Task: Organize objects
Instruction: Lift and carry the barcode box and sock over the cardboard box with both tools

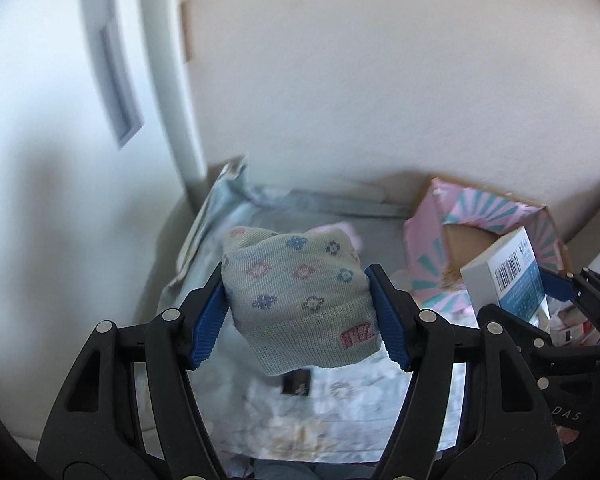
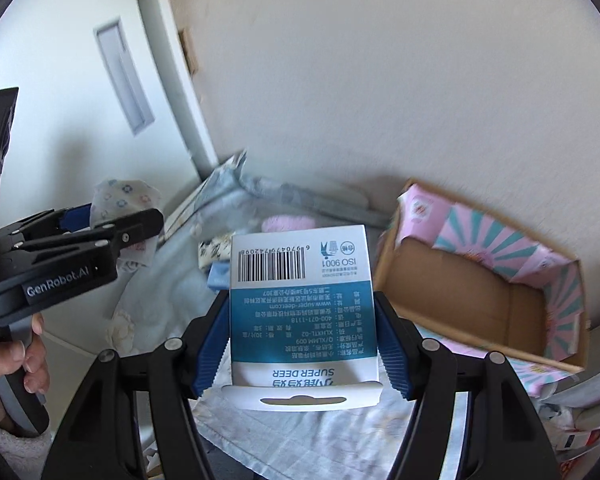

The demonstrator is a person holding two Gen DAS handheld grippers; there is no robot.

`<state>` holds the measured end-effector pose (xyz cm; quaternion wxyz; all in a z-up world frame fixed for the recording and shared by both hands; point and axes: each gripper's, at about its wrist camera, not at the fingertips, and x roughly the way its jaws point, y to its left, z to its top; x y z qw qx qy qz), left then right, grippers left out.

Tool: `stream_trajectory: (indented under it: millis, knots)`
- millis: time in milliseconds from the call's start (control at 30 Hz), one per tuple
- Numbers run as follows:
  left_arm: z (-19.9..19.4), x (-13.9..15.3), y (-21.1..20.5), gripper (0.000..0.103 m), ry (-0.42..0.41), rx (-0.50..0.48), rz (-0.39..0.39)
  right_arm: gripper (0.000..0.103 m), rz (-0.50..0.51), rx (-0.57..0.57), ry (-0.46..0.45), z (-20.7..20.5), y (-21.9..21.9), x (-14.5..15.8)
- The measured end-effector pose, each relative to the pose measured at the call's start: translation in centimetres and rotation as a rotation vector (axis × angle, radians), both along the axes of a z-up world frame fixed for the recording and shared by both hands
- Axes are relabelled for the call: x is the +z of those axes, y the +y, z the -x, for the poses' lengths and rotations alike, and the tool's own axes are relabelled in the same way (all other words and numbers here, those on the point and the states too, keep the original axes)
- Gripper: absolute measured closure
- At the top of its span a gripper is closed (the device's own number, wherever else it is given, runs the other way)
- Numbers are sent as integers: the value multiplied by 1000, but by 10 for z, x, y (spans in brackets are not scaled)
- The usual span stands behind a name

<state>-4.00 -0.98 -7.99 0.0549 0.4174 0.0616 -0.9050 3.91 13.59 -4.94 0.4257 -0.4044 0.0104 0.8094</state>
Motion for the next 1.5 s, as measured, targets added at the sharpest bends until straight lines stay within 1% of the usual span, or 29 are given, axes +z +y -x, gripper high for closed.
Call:
stream_trajectory:
  millis: [167, 333, 467, 567, 700, 833, 1000, 1167, 1267, 1300, 1400, 1433, 1500]
  knots:
    - [18, 25, 31, 39, 37, -83, -12, 40, -36, -37, 37, -20, 3, 39]
    - [44, 38, 68, 39, 54, -180, -21, 40, -64, -109, 72, -49, 15, 74]
    - [66, 42, 97, 39, 58, -256, -40, 40, -84, -187, 90, -78, 30, 97]
    - [82, 41, 120, 39, 49, -312, -47, 40, -95, -243, 97, -100, 42, 109]
    - [110, 31, 149, 39, 24, -376, -44, 40, -86, -325, 107, -126, 64, 118]
    - [136, 19, 170, 39, -15, -419, -48, 40, -69, -389, 97, -144, 88, 119]
    - [157, -1, 195, 39, -77, -452, -41, 40, -22, -449, 98, -163, 122, 110]
    - [176, -27, 205, 39, -148, -475, -36, 40, 20, -485, 82, -174, 147, 99]
    - [187, -44, 206, 39, -196, -479, -48, 40, 47, -502, 67, -179, 160, 91]
    - [188, -48, 206, 39, -208, -481, -50, 40, 60, -510, 62, -169, 164, 85]
    - [196, -62, 210, 39, -247, -491, -54, 40, 103, -531, 62, -169, 180, 76]
    - [198, -68, 211, 39, -260, -497, -51, 40, 151, -589, 43, -170, 187, 73]
    - [203, -77, 217, 39, -281, -508, -41, 40, 176, -602, 34, -178, 201, 61]
